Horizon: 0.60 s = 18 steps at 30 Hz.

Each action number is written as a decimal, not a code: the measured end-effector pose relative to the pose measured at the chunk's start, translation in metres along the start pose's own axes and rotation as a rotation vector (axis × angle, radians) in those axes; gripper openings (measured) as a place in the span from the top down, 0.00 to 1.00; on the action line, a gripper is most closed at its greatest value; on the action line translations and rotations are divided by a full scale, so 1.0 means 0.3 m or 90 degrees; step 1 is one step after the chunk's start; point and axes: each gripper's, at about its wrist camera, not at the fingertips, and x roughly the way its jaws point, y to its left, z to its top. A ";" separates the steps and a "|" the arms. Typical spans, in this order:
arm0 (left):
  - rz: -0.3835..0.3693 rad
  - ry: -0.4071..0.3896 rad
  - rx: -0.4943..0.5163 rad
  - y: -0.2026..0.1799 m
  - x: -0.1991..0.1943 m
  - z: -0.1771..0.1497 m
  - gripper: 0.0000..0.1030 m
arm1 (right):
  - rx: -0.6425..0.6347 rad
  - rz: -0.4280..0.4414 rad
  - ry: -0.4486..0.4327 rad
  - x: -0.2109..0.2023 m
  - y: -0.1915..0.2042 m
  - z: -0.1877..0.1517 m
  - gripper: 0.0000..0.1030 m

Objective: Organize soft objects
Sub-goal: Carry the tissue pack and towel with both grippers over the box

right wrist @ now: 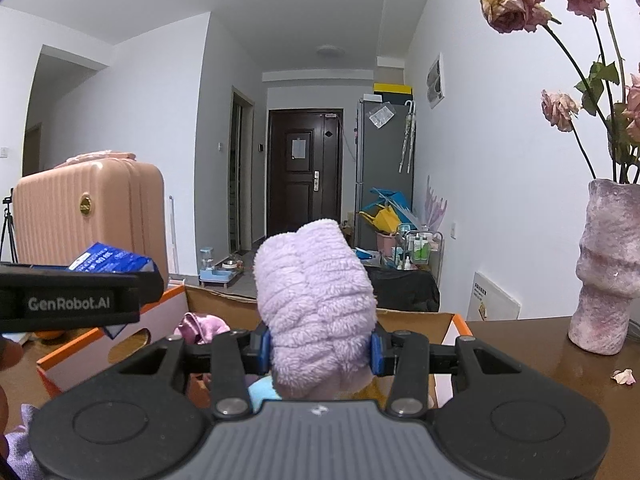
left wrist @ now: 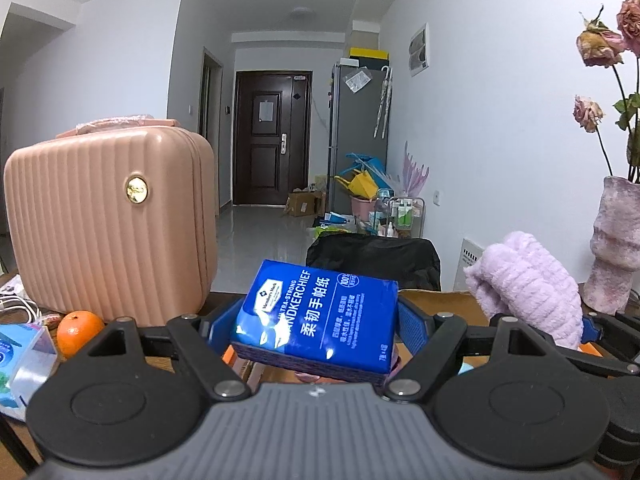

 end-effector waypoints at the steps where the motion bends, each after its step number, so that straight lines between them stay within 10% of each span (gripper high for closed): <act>1: -0.003 0.004 -0.003 0.001 0.008 0.001 0.22 | 0.000 -0.002 0.002 0.008 -0.001 0.000 0.58; 12: -0.024 0.029 -0.012 -0.004 0.053 -0.009 0.21 | 0.004 -0.004 0.014 0.061 -0.018 0.004 0.52; 18: -0.005 0.020 -0.020 0.003 0.044 -0.008 0.02 | 0.004 -0.020 0.018 0.064 -0.024 -0.008 0.22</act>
